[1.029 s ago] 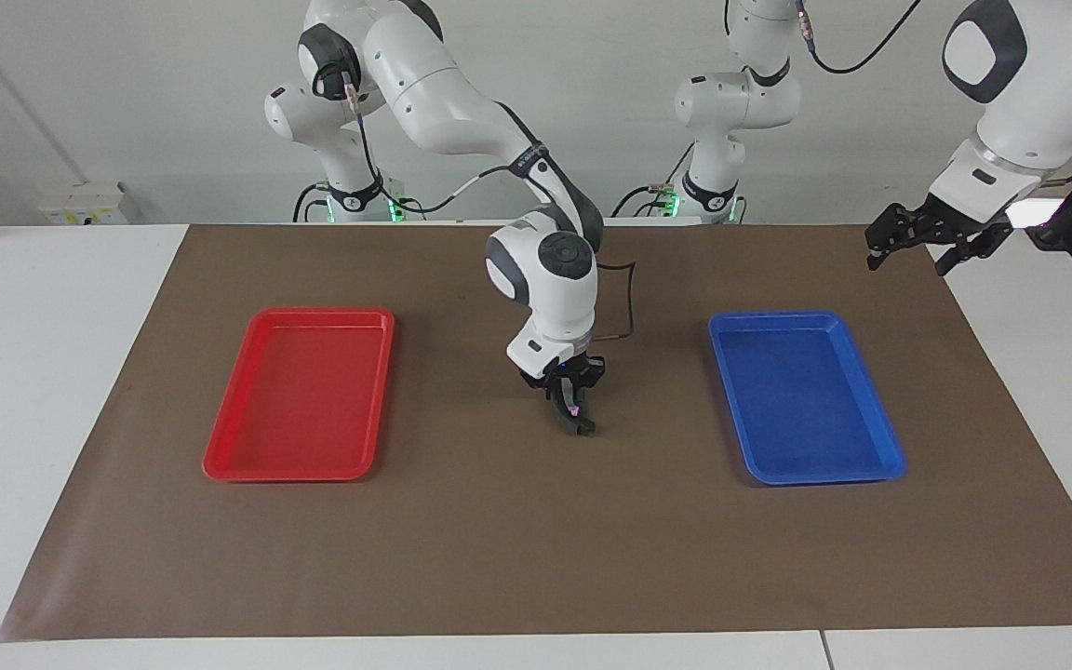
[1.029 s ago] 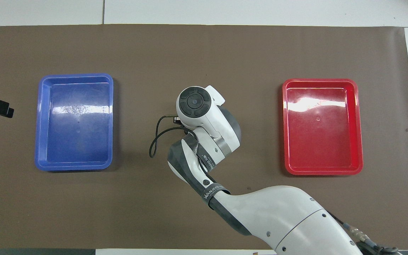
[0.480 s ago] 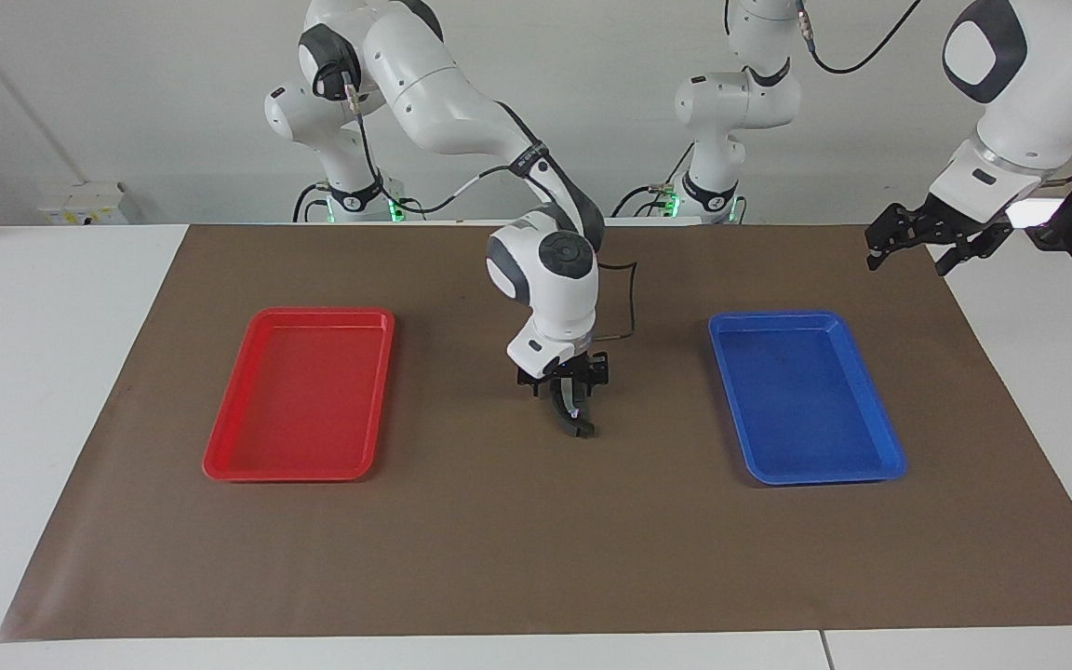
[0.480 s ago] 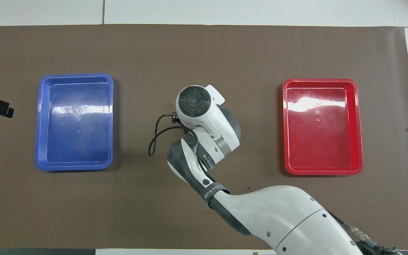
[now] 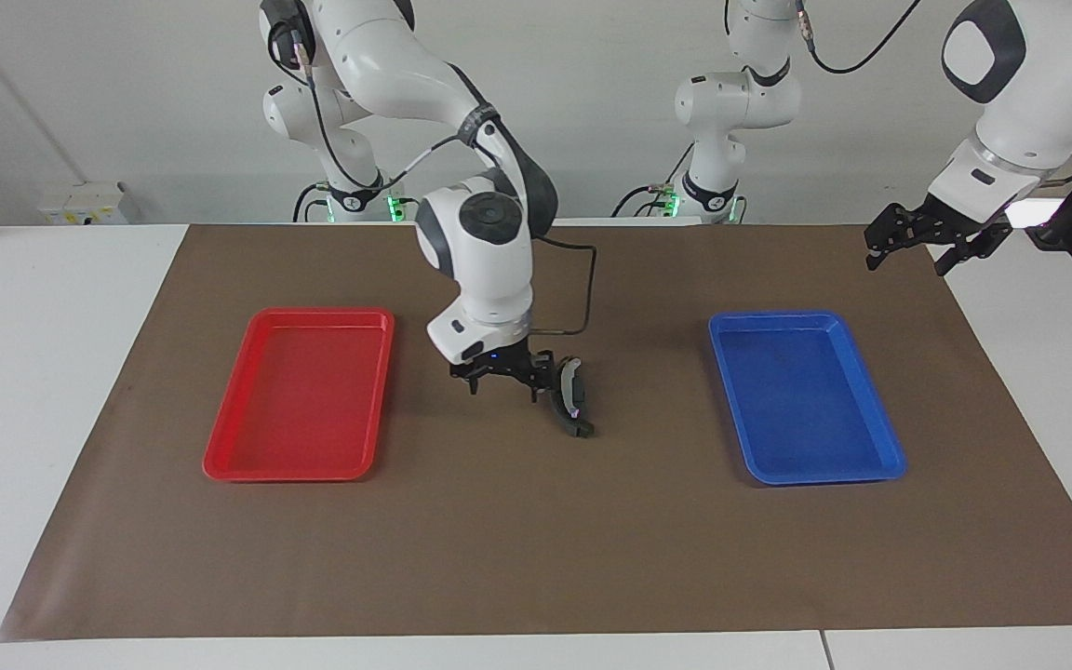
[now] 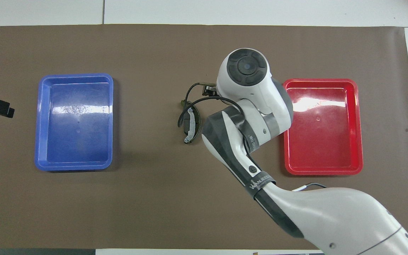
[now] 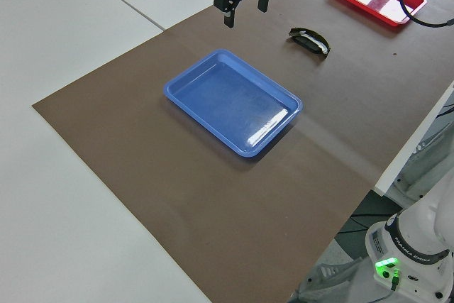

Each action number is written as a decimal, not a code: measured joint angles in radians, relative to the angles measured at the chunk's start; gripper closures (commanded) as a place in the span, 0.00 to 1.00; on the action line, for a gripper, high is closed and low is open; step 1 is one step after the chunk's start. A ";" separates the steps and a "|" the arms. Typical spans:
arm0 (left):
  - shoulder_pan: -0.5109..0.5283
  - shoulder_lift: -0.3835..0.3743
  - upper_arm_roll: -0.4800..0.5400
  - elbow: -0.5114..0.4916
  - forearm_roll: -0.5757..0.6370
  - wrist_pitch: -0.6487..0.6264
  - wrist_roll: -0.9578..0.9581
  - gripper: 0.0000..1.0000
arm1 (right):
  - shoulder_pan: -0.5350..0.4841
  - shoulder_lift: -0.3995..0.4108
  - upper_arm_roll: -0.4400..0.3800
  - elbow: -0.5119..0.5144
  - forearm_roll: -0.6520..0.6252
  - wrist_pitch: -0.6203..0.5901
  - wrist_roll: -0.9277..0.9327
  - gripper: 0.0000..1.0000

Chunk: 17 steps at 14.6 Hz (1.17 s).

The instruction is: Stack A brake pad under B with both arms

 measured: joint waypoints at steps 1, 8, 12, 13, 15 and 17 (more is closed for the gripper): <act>0.000 0.000 0.000 0.000 0.000 0.000 0.000 0.01 | -0.042 -0.042 0.000 -0.024 -0.003 -0.021 -0.015 0.00; 0.000 0.000 0.000 0.000 0.000 0.000 0.000 0.01 | -0.261 -0.225 0.000 -0.096 -0.005 -0.247 -0.232 0.00; 0.000 0.000 0.000 0.000 0.000 0.000 0.000 0.01 | -0.356 -0.292 0.001 -0.098 -0.006 -0.322 -0.360 0.00; 0.000 0.000 0.000 0.000 0.000 0.000 0.000 0.01 | -0.381 -0.316 0.001 -0.098 -0.006 -0.343 -0.395 0.00; 0.000 0.000 0.000 0.000 0.000 0.000 0.000 0.01 | -0.418 -0.366 0.001 -0.097 -0.006 -0.382 -0.451 0.00; 0.000 0.000 0.000 0.000 0.000 0.000 0.000 0.01 | -0.434 -0.404 0.005 -0.083 -0.006 -0.444 -0.467 0.00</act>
